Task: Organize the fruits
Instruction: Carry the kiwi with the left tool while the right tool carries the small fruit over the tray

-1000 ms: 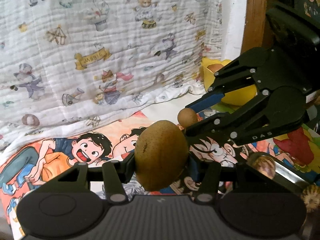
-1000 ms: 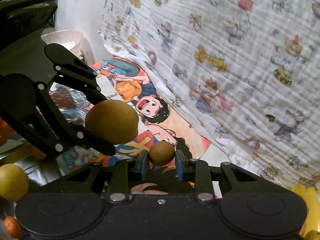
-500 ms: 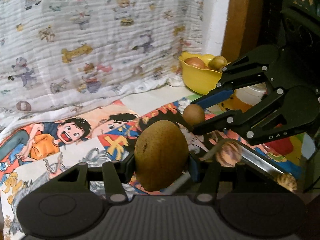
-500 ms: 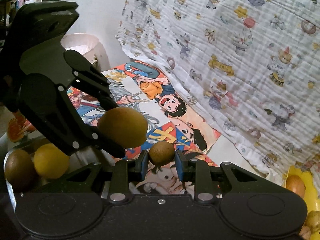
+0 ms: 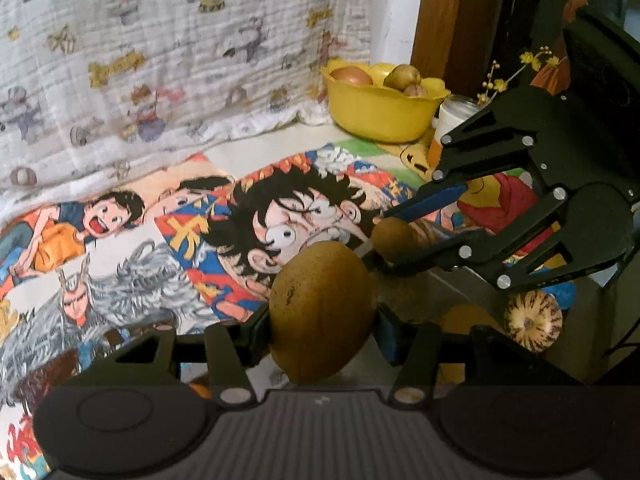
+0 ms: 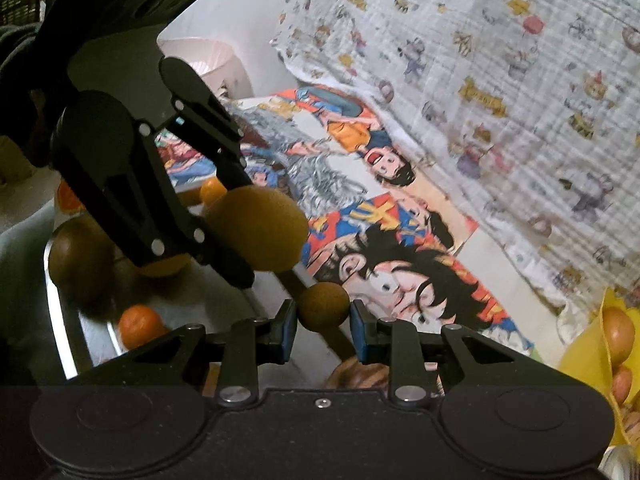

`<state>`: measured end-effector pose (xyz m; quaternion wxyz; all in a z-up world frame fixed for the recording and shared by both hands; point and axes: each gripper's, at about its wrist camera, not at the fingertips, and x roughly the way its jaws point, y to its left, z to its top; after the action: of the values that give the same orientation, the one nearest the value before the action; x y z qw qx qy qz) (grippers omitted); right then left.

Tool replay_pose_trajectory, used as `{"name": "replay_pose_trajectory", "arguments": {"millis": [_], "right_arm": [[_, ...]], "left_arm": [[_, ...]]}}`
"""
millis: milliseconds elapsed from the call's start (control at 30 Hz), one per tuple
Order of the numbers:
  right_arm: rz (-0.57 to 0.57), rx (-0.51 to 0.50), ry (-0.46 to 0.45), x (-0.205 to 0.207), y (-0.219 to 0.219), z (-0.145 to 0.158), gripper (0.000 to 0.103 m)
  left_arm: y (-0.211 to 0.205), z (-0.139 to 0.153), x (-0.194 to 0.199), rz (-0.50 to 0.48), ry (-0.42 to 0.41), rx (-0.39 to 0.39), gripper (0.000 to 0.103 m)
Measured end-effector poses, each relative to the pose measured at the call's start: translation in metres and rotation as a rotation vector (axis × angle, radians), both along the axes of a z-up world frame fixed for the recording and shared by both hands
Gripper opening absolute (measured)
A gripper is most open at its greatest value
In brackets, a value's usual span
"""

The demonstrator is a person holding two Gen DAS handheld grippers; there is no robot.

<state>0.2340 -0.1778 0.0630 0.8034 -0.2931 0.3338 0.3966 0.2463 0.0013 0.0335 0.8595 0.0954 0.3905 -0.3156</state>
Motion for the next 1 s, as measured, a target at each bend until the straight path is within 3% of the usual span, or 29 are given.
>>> {"name": "replay_pose_trajectory", "arguments": {"millis": [300, 600, 1000], "right_arm": [[0.075, -0.063, 0.047, -0.003, 0.005, -0.019, 0.03], [0.119, -0.136, 0.084, 0.005, 0.012, -0.029, 0.03], [0.135, -0.147, 0.134, 0.012, 0.015, -0.032, 0.031]], "left_arm": [[-0.006, -0.009, 0.005, 0.018, 0.074, 0.097, 0.058], [-0.008, -0.015, 0.012, 0.003, 0.109, 0.133, 0.058], [-0.014, -0.024, 0.017, 0.026, 0.141, 0.161, 0.058]]}}
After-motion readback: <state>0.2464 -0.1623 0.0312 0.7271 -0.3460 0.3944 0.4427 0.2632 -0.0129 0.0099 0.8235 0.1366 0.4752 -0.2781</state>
